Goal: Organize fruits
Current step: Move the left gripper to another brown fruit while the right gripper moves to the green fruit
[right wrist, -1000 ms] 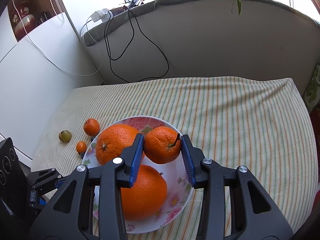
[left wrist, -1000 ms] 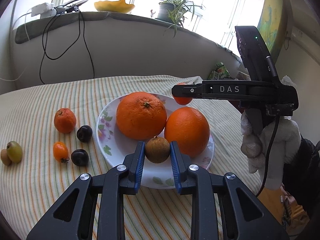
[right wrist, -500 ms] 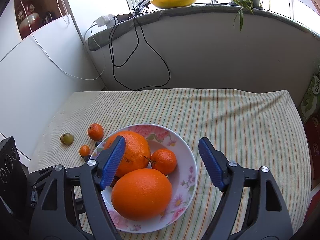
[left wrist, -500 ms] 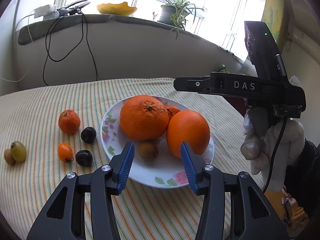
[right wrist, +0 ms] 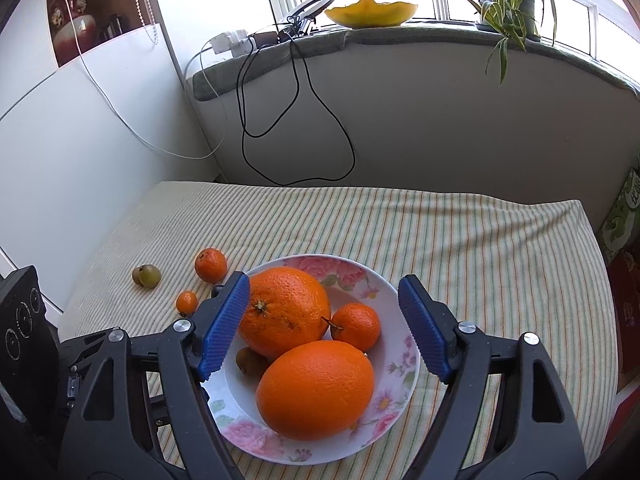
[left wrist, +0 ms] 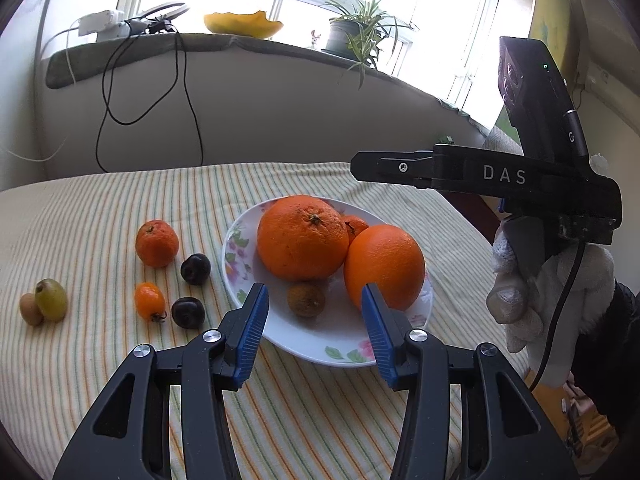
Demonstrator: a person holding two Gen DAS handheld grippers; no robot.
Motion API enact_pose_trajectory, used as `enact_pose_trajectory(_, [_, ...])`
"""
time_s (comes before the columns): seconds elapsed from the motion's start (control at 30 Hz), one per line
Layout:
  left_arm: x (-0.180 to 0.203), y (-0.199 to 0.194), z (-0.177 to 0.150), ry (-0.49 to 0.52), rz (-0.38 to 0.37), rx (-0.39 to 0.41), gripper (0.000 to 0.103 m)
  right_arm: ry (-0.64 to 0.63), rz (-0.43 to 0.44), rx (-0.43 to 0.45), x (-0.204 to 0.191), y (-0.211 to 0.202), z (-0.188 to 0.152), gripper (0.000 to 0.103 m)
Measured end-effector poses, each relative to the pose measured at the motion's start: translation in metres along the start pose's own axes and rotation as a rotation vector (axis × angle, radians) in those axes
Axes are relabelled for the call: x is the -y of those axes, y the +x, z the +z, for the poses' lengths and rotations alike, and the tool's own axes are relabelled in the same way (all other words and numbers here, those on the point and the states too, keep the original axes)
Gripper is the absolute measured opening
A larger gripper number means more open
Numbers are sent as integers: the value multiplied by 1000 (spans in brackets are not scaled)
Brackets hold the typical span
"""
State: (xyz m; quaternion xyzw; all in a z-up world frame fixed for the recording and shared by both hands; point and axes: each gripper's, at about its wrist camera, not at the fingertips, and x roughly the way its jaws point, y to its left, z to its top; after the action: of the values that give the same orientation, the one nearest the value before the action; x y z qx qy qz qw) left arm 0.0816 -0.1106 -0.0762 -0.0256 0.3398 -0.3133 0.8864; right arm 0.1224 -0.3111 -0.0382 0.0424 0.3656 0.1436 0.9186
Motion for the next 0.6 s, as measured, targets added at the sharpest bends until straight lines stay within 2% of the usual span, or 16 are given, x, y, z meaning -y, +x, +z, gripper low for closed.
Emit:
enact_pose_trajectory(0.3, [-17, -15, -2, -16, 30, 16, 47, -55, 9, 20, -21, 0, 4, 79])
enact_pose_trajectory(0.6, [-46, -34, -6, -38, 89, 25, 47, -179, 17, 55, -56, 5, 4, 79])
